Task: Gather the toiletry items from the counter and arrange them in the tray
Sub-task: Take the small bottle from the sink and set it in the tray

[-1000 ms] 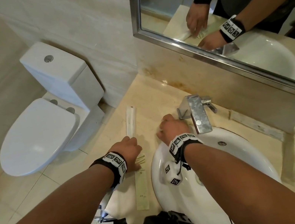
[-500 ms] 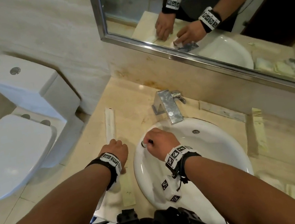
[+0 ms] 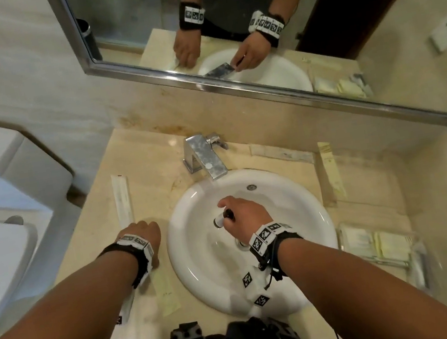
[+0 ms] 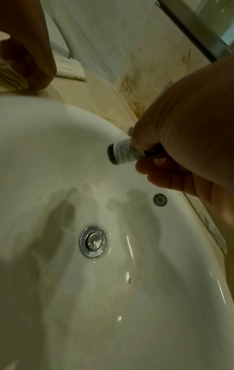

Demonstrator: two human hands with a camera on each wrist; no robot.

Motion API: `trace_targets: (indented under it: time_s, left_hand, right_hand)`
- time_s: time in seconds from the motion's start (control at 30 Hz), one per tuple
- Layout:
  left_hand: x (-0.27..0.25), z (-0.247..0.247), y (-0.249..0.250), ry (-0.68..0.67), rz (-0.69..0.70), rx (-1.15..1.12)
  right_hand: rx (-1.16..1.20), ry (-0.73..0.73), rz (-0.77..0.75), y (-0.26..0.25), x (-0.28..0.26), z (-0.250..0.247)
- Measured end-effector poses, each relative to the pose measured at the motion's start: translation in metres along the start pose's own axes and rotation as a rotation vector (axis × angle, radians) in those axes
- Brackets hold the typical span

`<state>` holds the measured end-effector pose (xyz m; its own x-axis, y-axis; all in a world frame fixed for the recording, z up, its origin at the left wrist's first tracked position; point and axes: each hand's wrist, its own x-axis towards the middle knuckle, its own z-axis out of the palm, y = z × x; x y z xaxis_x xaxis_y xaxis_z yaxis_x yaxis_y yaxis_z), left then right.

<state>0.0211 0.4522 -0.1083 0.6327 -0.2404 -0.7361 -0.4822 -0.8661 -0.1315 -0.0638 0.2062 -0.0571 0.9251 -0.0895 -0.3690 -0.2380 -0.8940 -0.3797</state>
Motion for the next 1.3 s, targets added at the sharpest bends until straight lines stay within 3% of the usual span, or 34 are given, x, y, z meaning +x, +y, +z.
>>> trace_targets:
  time_s: [0.33,0.53,0.7,1.0,1.3]
  left_hand:
    - [-0.010,-0.007,0.017,-0.047,-0.011,0.060]
    - [-0.011,-0.008,0.015,-0.058,-0.039,-0.050]
    - [-0.007,0.005,0.022,-0.044,0.007,-0.114]
    - [-0.016,0.003,0.023,0.036,0.004,-0.031]
    - [-0.019,0.002,0.020,0.004,-0.026,-0.154]
  right_hand:
    - [0.072,0.078,0.228,0.057,-0.052,0.003]
    - [0.113,0.087,0.280,0.078,-0.071,0.002]
    - [0.092,0.062,0.270,0.073,-0.076,0.008]
    - [0.052,0.046,0.201,0.046,-0.062,0.008]
    - [0.054,-0.010,0.160,0.016,-0.051,0.015]
